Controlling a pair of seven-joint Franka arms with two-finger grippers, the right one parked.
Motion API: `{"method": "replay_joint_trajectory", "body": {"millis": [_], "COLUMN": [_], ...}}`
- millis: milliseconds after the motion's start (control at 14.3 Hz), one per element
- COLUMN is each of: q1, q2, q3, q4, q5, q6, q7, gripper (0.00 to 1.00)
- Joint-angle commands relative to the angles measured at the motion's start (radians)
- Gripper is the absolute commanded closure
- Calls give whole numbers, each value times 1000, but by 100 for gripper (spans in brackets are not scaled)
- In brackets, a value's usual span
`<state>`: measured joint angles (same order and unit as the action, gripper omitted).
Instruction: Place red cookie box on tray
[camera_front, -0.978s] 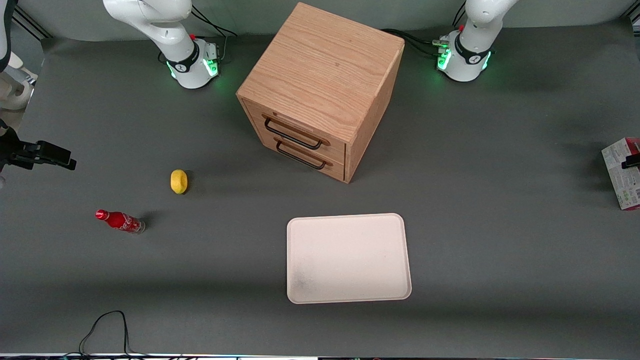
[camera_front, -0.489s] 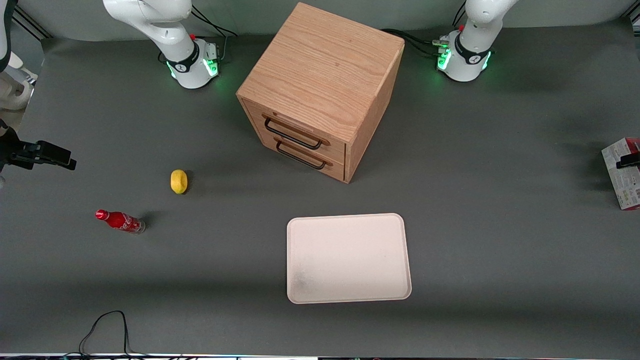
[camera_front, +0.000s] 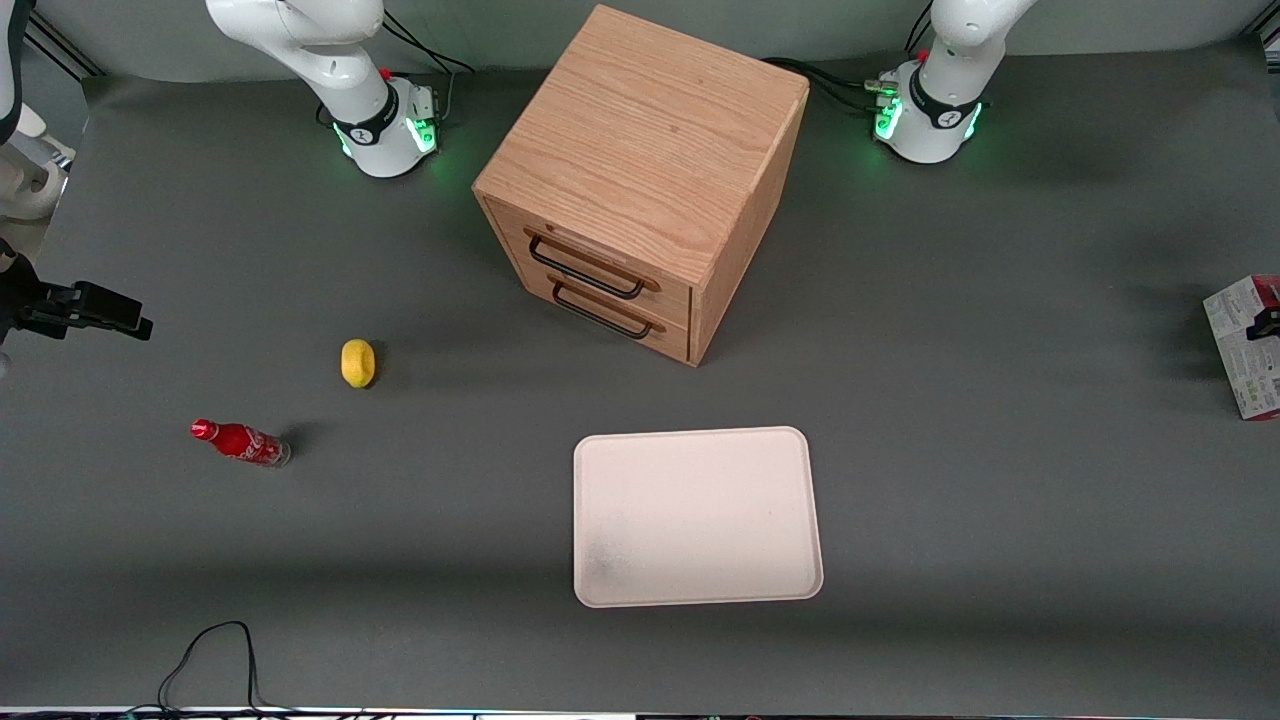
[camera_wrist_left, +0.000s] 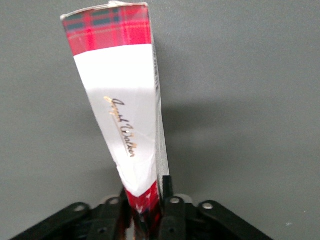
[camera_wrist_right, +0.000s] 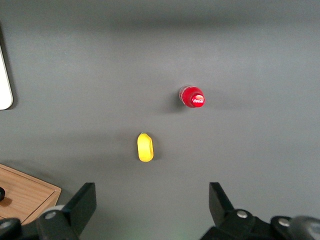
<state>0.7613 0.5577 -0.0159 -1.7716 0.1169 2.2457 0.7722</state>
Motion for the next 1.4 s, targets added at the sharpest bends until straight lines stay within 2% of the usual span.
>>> {"method": "replay_joint_trajectory", "body": {"millis": [0,419,629,909,1328], "q1": [6,4,-11,-83,-253], "q2": [-6,-12,-70,-194,-213], "q3": [-4,-4,-6,-9,-13], "q4": [-12,-9,-5,93,483], "q5": [-6,-6,-5,4,41], "q6": [15,11,-43,-291,-805], "q7": [19,21,15,-29,-195], "gripper": [100,100,100,100,100]}}
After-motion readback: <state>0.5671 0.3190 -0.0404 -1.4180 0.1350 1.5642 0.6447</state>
